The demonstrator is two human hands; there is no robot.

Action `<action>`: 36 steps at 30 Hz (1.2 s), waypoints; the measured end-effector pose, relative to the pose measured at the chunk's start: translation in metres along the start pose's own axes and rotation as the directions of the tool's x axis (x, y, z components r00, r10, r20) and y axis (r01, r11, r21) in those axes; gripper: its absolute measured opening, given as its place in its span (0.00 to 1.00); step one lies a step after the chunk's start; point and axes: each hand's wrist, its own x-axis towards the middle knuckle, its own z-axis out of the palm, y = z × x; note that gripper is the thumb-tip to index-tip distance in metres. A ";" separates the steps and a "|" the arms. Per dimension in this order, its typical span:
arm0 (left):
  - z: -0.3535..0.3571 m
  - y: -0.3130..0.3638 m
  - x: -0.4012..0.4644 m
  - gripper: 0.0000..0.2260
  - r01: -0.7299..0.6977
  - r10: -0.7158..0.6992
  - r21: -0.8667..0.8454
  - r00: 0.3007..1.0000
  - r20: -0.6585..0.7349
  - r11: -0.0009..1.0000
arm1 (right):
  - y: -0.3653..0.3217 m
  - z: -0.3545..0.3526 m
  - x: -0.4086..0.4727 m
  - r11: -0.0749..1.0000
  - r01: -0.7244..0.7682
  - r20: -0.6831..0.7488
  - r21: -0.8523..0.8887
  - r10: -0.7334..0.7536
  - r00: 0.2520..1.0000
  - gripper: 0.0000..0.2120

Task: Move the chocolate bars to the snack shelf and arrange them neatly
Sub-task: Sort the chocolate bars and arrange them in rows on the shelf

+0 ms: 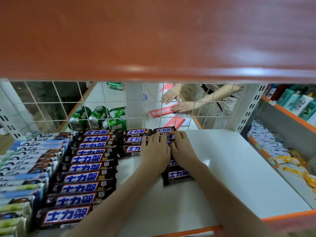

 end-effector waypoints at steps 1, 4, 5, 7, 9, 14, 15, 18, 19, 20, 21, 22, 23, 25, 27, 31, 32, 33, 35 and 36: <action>-0.002 0.001 0.000 0.20 0.001 -0.001 -0.007 1.000 0.001 1.000 | 0.000 -0.001 0.000 1.000 -0.001 -0.001 0.013 0.001 1.000 0.19; -0.010 0.003 -0.005 0.20 -0.021 0.020 -0.088 1.000 -0.010 0.996 | 0.002 -0.009 0.000 0.998 -0.025 -0.004 0.054 0.025 1.000 0.18; -0.013 0.004 -0.008 0.20 -0.041 0.038 -0.134 0.999 -0.026 0.990 | 0.003 -0.013 0.000 0.997 -0.041 -0.006 0.066 0.041 0.999 0.17; -0.019 0.006 -0.017 0.20 -0.095 0.088 -0.235 0.995 -0.040 0.967 | 0.007 -0.021 -0.003 0.994 -0.065 0.016 0.088 0.063 0.998 0.17; -0.022 0.011 -0.028 0.22 -0.111 0.122 -0.315 0.992 0.016 0.943 | 0.012 -0.027 -0.012 0.997 -0.045 0.083 0.062 0.040 0.996 0.17; -0.012 0.018 -0.044 0.24 -0.111 0.144 -0.196 0.976 0.161 0.974 | 0.009 -0.019 -0.036 0.998 0.061 0.094 0.035 -0.064 0.994 0.18; -0.010 0.020 -0.044 0.25 -0.108 0.139 -0.180 0.976 0.169 0.978 | 0.007 -0.017 -0.039 0.997 0.068 0.077 0.041 -0.071 0.994 0.18; -0.005 0.024 -0.042 0.27 -0.090 0.113 -0.141 0.980 0.166 0.986 | 0.002 -0.011 -0.042 0.995 0.086 0.045 0.048 -0.089 0.995 0.19; -0.003 0.024 -0.042 0.27 -0.095 0.116 -0.126 0.979 0.166 0.988 | 0.001 -0.010 -0.043 0.995 0.079 0.042 0.060 -0.082 0.996 0.19; -0.002 0.024 -0.041 0.27 -0.103 0.122 -0.116 0.978 0.168 0.988 | 0.001 -0.008 -0.043 0.995 0.070 0.044 0.074 -0.074 0.996 0.20; -0.001 0.025 -0.041 0.27 -0.109 0.127 -0.112 0.978 0.167 0.988 | 0.001 -0.007 -0.043 0.994 0.060 0.046 0.092 -0.065 0.997 0.20; -0.001 0.024 -0.041 0.28 -0.116 0.134 -0.112 0.977 0.165 0.987 | 0.001 -0.007 -0.044 0.992 0.045 0.045 0.115 -0.050 0.998 0.20; 0.000 0.024 -0.041 0.28 -0.128 0.145 -0.107 0.976 0.163 0.986 | 0.000 -0.007 -0.044 0.991 0.035 0.044 0.132 -0.041 0.998 0.20; -0.002 0.024 -0.041 0.28 -0.141 0.155 -0.099 0.974 0.162 0.985 | 0.000 -0.007 -0.044 0.994 0.048 0.038 0.099 -0.052 0.998 0.20; -0.005 0.020 -0.041 0.27 -0.169 0.182 -0.089 0.969 0.166 0.982 | -0.001 -0.009 -0.043 0.996 0.076 0.024 0.045 -0.077 0.997 0.19; -0.021 0.000 -0.033 0.24 -0.218 0.225 -0.128 0.974 0.036 0.967 | -0.011 -0.016 -0.034 0.987 0.159 -0.052 -0.022 -0.160 0.986 0.17; -0.027 -0.006 -0.029 0.24 -0.192 0.195 -0.143 0.981 0.006 0.971 | -0.015 -0.017 -0.029 0.985 0.171 -0.056 -0.027 -0.172 0.983 0.16; -0.033 -0.014 -0.025 0.23 -0.149 0.149 -0.151 0.989 -0.011 0.977 | -0.019 -0.017 -0.025 0.984 0.174 -0.051 -0.028 -0.175 0.983 0.16; -0.040 -0.027 -0.019 0.22 -0.028 0.027 -0.110 1.000 -0.008 0.994 | -0.026 -0.015 -0.018 0.986 0.161 -0.023 -0.037 -0.161 0.987 0.16; -0.041 -0.033 -0.017 0.22 0.032 -0.032 -0.059 0.999 0.006 0.998 | -0.031 -0.012 -0.016 0.985 0.165 -0.006 -0.057 -0.166 0.986 0.16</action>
